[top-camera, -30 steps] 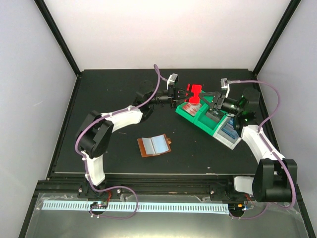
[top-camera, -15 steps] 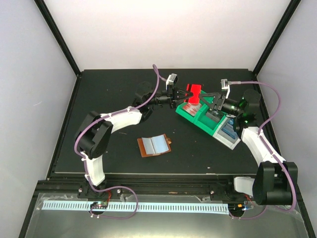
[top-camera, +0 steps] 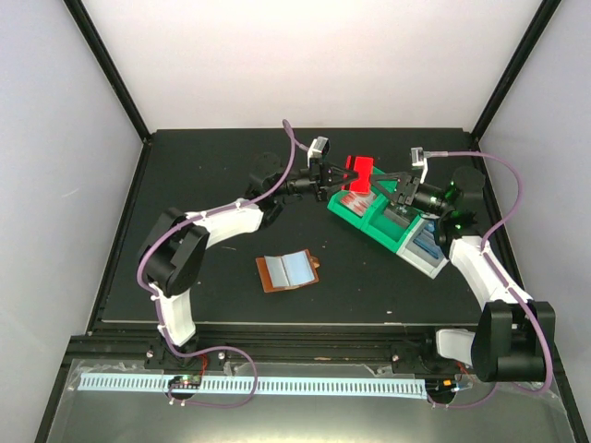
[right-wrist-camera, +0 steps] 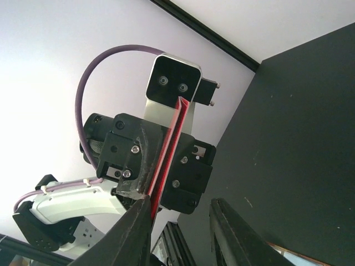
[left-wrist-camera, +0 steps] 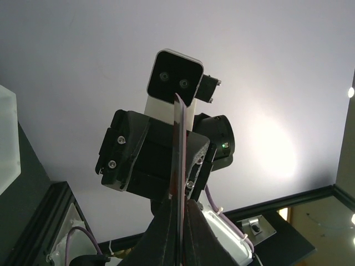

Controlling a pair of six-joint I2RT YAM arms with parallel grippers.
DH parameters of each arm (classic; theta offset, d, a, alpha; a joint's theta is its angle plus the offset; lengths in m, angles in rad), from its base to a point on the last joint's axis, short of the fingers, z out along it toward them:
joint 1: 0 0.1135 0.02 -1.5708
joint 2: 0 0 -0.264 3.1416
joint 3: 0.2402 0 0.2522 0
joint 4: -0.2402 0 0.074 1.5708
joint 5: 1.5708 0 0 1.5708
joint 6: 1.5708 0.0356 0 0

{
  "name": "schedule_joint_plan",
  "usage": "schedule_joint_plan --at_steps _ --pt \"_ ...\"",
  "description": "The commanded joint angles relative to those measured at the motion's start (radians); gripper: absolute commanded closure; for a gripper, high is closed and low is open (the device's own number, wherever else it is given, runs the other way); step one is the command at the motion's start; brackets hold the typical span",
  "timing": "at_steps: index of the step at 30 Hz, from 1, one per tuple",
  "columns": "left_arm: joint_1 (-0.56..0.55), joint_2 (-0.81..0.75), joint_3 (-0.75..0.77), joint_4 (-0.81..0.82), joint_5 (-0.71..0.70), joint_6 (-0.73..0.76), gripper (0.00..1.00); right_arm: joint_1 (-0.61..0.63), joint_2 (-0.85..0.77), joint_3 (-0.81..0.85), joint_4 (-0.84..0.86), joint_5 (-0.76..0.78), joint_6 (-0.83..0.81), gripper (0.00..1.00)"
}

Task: Put the credit cards into the card holder
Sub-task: Pick up the credit card from the storage box.

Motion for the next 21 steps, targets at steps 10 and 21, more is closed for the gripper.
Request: schedule_joint_plan --at_steps 10,21 --pt "0.005 -0.095 0.019 0.113 0.001 0.026 0.98 0.019 0.0 0.01 -0.038 0.014 0.033 0.75" --pt "-0.007 -0.14 0.015 0.011 0.049 0.153 0.99 0.095 0.075 0.116 -0.129 0.017 -0.003 0.79"
